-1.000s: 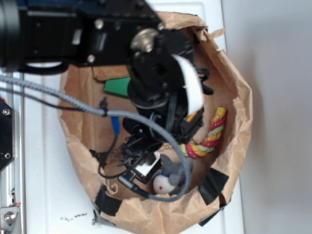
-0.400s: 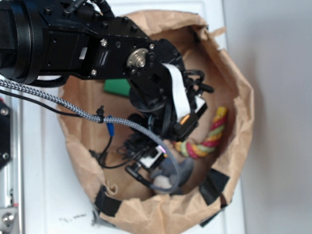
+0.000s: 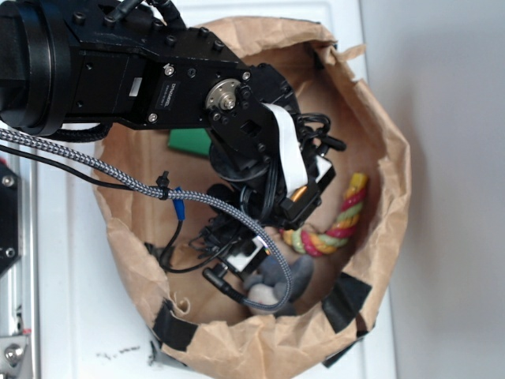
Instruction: Grab the gray animal.
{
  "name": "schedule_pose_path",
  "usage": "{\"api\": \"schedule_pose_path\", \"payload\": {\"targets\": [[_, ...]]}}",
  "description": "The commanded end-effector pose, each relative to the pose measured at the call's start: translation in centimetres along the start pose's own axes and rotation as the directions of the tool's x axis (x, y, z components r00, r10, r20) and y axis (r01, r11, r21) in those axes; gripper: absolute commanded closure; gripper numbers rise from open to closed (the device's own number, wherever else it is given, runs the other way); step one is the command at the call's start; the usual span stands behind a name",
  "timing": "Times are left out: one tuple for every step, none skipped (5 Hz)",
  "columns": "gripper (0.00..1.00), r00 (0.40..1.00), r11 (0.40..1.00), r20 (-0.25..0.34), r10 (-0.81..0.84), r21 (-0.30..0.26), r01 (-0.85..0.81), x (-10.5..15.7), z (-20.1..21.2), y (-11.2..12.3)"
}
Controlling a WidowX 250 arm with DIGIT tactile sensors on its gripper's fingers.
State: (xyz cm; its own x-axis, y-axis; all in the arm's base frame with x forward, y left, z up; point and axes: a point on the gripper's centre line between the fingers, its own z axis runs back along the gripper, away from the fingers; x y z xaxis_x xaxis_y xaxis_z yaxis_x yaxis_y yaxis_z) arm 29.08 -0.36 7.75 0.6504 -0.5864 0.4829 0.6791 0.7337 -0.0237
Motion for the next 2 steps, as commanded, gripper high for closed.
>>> {"api": "schedule_pose_path", "payload": {"targets": [[0.0,0.936,0.935,0.109,-0.334,-0.083,0.344,1.92,2.66,-3.04],[0.0,0.895,0.896,0.156,-0.418,-0.09,0.435,2.47,3.39,-3.76]]}}
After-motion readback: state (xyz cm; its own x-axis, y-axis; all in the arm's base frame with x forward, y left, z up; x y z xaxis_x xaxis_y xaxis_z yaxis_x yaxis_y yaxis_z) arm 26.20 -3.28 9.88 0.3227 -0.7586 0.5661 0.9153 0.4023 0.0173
